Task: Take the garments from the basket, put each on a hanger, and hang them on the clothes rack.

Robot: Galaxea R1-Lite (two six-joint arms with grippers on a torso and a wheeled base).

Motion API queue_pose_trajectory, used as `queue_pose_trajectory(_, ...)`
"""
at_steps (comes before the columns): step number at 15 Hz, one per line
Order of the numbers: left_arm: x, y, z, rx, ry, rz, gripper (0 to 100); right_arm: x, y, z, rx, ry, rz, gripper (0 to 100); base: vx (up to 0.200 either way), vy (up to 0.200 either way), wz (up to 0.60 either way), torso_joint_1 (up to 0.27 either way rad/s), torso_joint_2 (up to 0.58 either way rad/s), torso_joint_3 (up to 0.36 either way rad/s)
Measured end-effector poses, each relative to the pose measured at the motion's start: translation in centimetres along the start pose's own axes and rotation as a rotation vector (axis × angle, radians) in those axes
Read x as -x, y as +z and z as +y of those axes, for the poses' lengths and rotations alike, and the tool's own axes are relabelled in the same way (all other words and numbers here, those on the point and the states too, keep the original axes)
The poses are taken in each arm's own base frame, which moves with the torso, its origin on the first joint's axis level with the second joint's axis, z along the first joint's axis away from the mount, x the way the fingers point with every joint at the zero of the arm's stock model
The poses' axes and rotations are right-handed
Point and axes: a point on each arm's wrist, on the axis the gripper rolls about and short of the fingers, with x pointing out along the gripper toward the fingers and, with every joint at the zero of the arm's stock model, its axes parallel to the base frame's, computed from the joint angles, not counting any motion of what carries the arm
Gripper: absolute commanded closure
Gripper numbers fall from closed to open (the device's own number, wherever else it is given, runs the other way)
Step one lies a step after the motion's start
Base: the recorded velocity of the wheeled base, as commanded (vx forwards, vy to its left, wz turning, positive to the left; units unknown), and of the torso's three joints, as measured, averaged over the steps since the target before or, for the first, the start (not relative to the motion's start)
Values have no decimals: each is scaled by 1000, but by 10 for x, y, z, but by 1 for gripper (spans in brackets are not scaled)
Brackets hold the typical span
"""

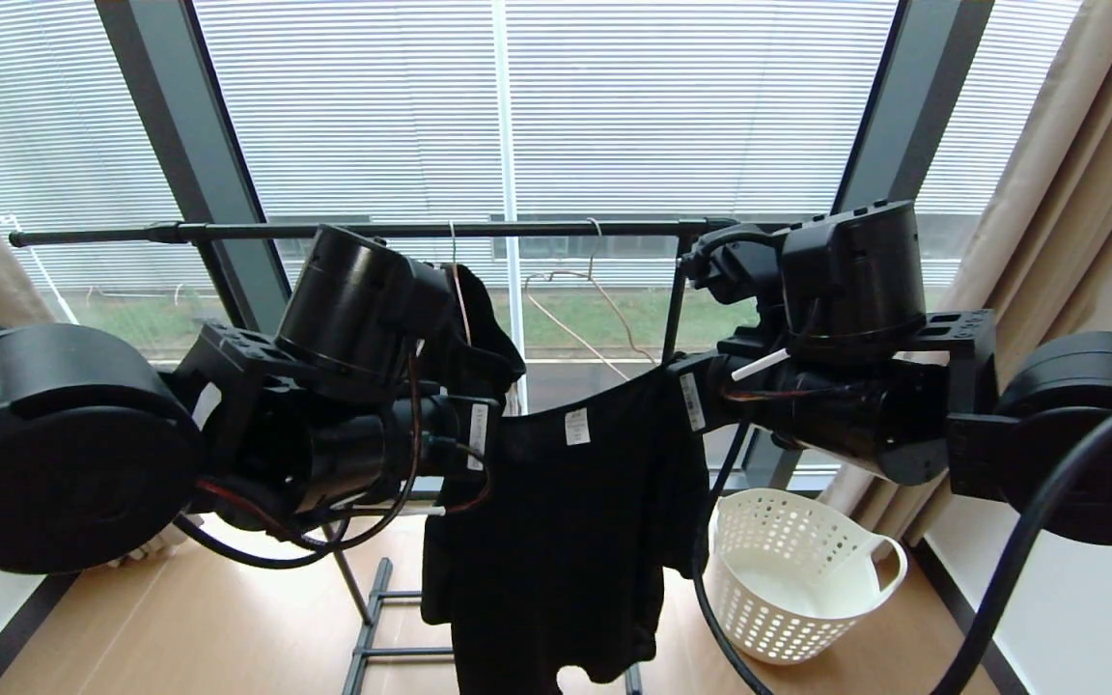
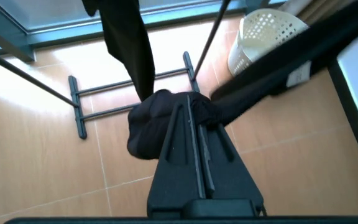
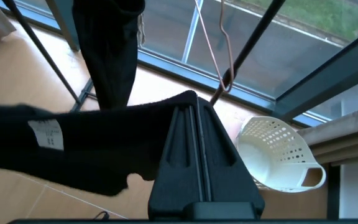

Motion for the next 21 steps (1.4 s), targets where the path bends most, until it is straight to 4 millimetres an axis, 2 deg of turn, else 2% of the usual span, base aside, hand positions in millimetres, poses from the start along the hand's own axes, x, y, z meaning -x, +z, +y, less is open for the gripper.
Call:
queue_pose_trajectory(4,-11,7,-3,-7,5,-6,100,10,5,-5,8,0,-22,100,0,0,0,0,0,0)
queue_pose_trajectory(5,-12,7,-3,-10,6,-2,0,12,6,-5,7,0,-28,100,0,0,0,0,0,0)
queue_pose_trajectory(14,-6,-2,-3,-21,-11,13,0,12,14,-29,-5,-63,-55,100,0,0,0,0,0,0)
queue_pose_trajectory(21,18,-14,5,-18,-204,68,0,10,16,-33,-11,-77,-57,100,0,0,0,0,0,0)
